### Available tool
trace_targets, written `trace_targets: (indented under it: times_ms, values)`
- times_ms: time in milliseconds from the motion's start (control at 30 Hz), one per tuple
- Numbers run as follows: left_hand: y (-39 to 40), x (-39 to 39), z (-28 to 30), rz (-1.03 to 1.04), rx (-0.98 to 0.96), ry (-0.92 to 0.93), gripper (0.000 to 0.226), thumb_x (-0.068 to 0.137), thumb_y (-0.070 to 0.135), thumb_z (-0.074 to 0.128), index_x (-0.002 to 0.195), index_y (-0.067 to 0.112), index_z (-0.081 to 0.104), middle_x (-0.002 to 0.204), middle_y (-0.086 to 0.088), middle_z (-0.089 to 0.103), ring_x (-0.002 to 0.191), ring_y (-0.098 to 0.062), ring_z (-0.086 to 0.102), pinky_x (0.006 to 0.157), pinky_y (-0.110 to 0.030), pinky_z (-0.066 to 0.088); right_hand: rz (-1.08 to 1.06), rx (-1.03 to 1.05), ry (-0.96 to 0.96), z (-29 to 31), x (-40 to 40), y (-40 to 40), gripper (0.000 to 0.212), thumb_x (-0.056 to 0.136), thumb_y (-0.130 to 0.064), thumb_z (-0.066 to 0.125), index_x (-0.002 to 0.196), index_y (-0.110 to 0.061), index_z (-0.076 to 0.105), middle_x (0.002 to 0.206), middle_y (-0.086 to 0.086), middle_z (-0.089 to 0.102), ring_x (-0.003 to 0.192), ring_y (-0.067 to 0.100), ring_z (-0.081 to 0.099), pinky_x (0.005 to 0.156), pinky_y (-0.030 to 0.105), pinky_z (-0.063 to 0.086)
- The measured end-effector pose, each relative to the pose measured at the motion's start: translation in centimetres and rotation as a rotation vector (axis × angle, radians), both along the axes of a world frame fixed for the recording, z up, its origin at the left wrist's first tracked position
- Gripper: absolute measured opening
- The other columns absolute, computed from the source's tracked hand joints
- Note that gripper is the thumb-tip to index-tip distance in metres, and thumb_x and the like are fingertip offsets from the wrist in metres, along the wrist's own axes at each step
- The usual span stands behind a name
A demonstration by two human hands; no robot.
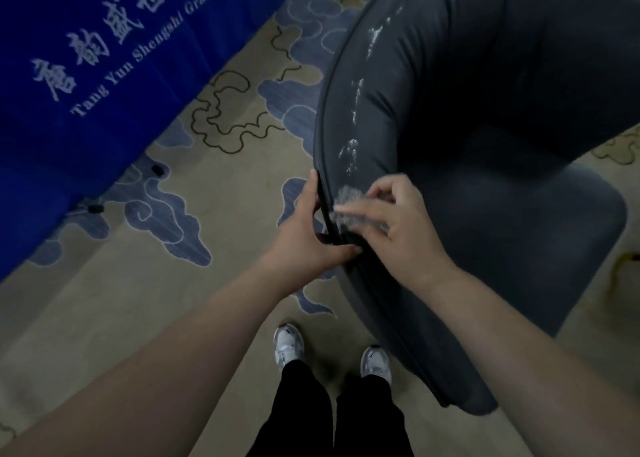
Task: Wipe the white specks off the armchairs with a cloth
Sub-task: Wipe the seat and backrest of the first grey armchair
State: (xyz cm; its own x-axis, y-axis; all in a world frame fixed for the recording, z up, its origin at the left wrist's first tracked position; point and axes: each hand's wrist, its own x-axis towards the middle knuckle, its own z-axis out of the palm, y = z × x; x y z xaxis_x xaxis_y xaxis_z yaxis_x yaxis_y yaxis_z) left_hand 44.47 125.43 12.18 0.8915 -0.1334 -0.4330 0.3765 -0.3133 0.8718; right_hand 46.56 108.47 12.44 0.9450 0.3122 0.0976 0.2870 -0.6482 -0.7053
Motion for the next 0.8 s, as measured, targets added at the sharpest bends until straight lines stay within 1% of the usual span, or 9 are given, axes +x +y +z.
trace_targets:
  times_ms: [100,167,233,300,400,500,600,700,800]
  values:
    - [0.6,0.8,0.0,-0.037,0.013,-0.006,0.126,0.069,0.024,0.086,0.151,0.042,-0.008,0.152,0.012,0.035,0.128,-0.013,0.049,0.102,-0.039,0.047,-0.031,-0.018,-0.007,-0.1,0.1,0.5,0.034,0.079,-0.011,0.075,0.102,-0.035,0.072,0.102,-0.003,0.04,0.099,0.017,0.043,0.091,0.011,0.035]
    - [1.0,1.1,-0.1,-0.053,0.006,-0.003,0.126,0.069,0.022,0.086,0.151,0.041,-0.009,0.153,0.009,0.033,0.128,-0.017,0.05,0.101,-0.041,0.048,-0.081,-0.043,-0.009,0.2,2.5,1.7,0.031,0.079,-0.012,0.074,0.102,-0.032,0.073,0.102,0.0,0.041,0.099,0.022,0.045,0.092,0.019,0.039]
    - [1.2,1.4,-0.1,-0.061,-0.013,0.005,0.125,0.07,0.02,0.085,0.15,0.042,-0.009,0.153,0.009,0.031,0.116,-0.015,0.06,0.097,-0.041,0.051,-0.13,-0.043,0.014,0.7,4.7,2.7,0.028,0.08,-0.013,0.073,0.102,-0.03,0.074,0.101,0.003,0.041,0.101,0.024,0.046,0.095,0.022,0.039]
    - [1.5,1.8,-0.2,-0.059,-0.039,0.009,0.124,0.071,0.018,0.084,0.15,0.042,-0.008,0.152,0.009,0.032,0.103,-0.012,0.067,0.094,-0.04,0.053,-0.153,-0.018,0.034,0.8,4.9,2.9,0.028,0.08,-0.013,0.073,0.102,-0.031,0.074,0.101,0.002,0.042,0.101,0.021,0.045,0.095,0.017,0.035]
    - [1.8,2.5,0.0,-0.067,-0.047,0.009,0.123,0.07,0.02,0.085,0.151,0.043,-0.004,0.152,0.008,0.033,0.132,-0.01,0.045,0.103,-0.041,0.045,-0.145,-0.013,0.02,0.6,2.0,1.9,0.029,0.08,-0.013,0.074,0.102,-0.032,0.073,0.101,-0.001,0.042,0.099,0.017,0.044,0.091,0.011,0.036]
    - [2.2,3.5,0.2,-0.077,-0.045,0.003,0.121,0.069,0.021,0.085,0.152,0.042,-0.001,0.15,0.009,0.038,0.138,-0.004,0.033,0.106,-0.039,0.043,-0.139,-0.024,0.029,0.7,1.3,1.8,0.029,0.08,-0.013,0.074,0.102,-0.032,0.073,0.102,-0.002,0.042,0.099,0.016,0.043,0.09,0.007,0.033]
    - [2.5,4.5,0.2,-0.086,-0.038,0.015,0.119,0.071,0.019,0.084,0.152,0.041,-0.001,0.146,0.008,0.042,0.129,-0.014,0.049,0.1,-0.038,0.049,-0.163,-0.067,0.001,0.9,4.9,2.9,0.026,0.081,-0.014,0.073,0.102,-0.029,0.074,0.102,0.001,0.041,0.1,0.019,0.043,0.09,0.009,0.031]
    - [2.6,5.4,0.4,-0.081,-0.04,0.015,0.117,0.073,0.015,0.082,0.152,0.041,0.0,0.145,0.011,0.04,0.109,-0.011,0.063,0.086,-0.028,0.056,-0.196,-0.056,0.002,1.3,7.6,3.9,0.025,0.082,-0.016,0.072,0.103,-0.03,0.073,0.103,0.0,0.04,0.102,0.019,0.041,0.092,0.009,0.03]
    - [2.7,6.3,0.6,-0.067,-0.08,0.02,0.112,0.075,0.009,0.079,0.152,0.043,0.005,0.142,0.015,0.044,0.106,-0.014,0.065,0.089,-0.038,0.055,-0.201,-0.04,-0.053,0.9,6.0,3.5,0.029,0.079,-0.01,0.074,0.102,-0.028,0.074,0.102,0.001,0.04,0.098,0.019,0.042,0.088,0.004,0.031]
